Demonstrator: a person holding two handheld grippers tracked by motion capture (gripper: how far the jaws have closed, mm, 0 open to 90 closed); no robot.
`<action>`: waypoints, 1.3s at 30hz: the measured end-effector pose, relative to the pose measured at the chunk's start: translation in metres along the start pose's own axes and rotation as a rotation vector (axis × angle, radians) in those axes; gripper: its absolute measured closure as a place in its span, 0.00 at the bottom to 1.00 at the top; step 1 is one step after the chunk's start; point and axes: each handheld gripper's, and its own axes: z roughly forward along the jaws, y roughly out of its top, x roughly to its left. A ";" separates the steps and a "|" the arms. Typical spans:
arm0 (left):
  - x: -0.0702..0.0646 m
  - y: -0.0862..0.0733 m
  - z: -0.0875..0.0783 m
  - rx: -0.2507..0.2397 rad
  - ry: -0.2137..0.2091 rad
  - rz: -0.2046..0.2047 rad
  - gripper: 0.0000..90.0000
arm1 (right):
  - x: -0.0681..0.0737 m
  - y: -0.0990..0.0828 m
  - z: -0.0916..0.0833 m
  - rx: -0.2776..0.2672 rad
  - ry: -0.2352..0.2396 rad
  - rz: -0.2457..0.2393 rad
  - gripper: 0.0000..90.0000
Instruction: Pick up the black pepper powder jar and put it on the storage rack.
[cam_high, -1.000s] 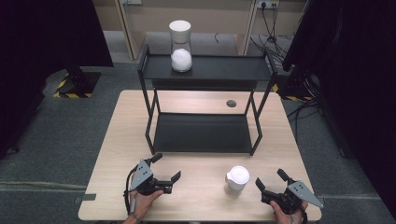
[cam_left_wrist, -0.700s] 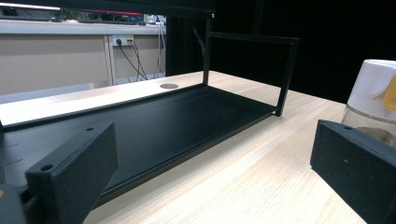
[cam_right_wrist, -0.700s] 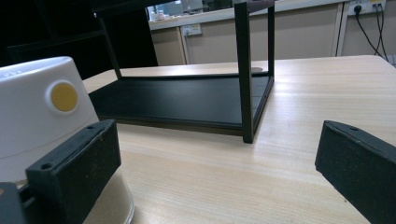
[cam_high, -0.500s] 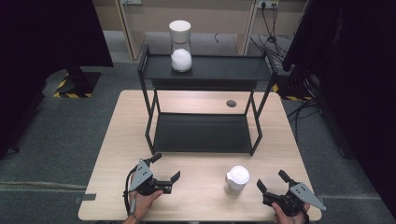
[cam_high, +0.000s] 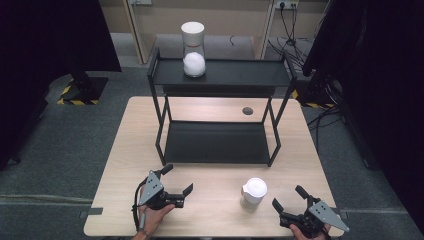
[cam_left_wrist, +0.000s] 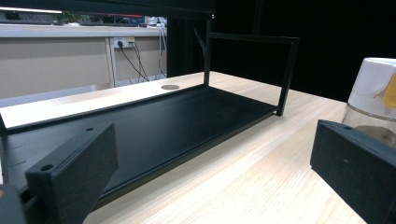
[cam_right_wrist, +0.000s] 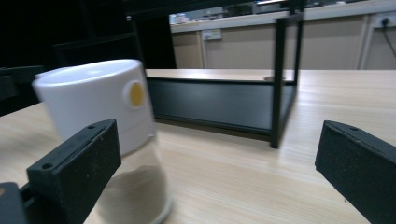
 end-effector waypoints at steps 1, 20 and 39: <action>0.000 0.000 0.000 0.000 0.000 0.001 0.01 | 0.001 0.001 0.001 0.001 0.014 -0.007 0.01; 0.000 -0.001 -0.002 0.001 0.015 -0.008 0.01 | 0.009 0.006 0.019 0.044 0.153 -0.070 0.01; -0.002 -0.001 -0.001 0.008 0.014 -0.003 0.01 | 0.018 0.015 0.054 0.109 0.184 -0.129 0.07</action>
